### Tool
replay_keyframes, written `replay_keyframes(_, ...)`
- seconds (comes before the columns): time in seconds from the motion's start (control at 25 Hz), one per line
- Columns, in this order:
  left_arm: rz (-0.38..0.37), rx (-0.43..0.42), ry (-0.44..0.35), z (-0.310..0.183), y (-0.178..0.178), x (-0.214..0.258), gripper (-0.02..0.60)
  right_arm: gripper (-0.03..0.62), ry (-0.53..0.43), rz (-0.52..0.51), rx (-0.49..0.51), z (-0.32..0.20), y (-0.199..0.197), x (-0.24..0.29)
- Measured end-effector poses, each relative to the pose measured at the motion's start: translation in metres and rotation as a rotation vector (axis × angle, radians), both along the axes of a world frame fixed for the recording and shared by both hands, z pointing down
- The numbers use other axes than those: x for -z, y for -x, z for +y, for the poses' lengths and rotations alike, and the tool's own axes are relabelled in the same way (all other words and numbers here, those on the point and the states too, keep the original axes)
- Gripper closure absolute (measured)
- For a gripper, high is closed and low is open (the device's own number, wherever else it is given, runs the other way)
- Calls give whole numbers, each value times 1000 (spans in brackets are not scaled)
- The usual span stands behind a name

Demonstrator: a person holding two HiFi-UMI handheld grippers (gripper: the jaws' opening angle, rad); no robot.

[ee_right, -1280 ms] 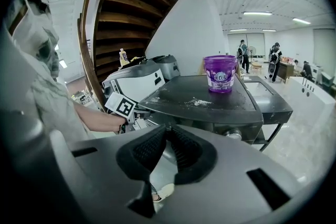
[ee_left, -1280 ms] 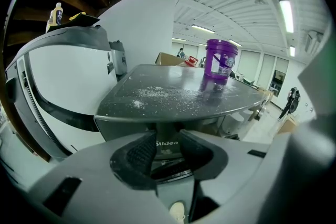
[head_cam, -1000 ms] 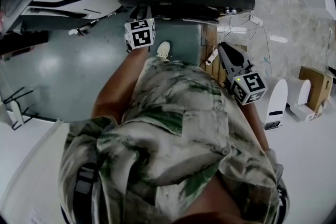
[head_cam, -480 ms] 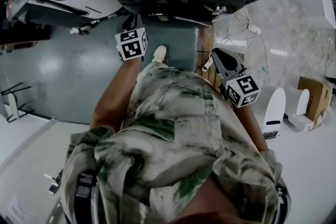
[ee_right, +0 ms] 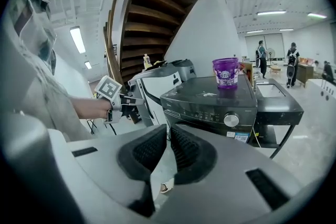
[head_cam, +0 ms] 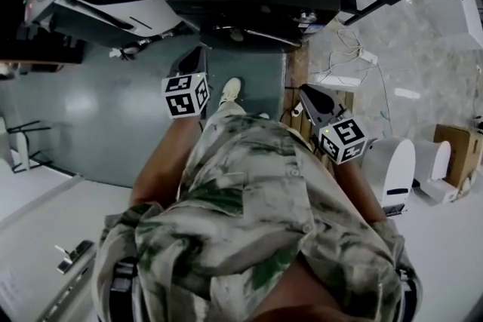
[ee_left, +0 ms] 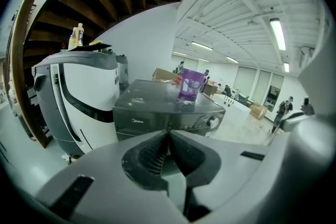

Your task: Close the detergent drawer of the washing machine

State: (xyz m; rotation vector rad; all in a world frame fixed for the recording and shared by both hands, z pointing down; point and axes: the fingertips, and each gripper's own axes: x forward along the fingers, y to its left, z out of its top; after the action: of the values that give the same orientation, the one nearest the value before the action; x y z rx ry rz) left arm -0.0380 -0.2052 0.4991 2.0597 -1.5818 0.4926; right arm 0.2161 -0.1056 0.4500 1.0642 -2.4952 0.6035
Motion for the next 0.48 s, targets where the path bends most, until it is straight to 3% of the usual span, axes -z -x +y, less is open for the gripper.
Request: replay_keyframes(0.48,102,-330,16,91,-90,29,552,553,-31,-28,30,36,-11,9)
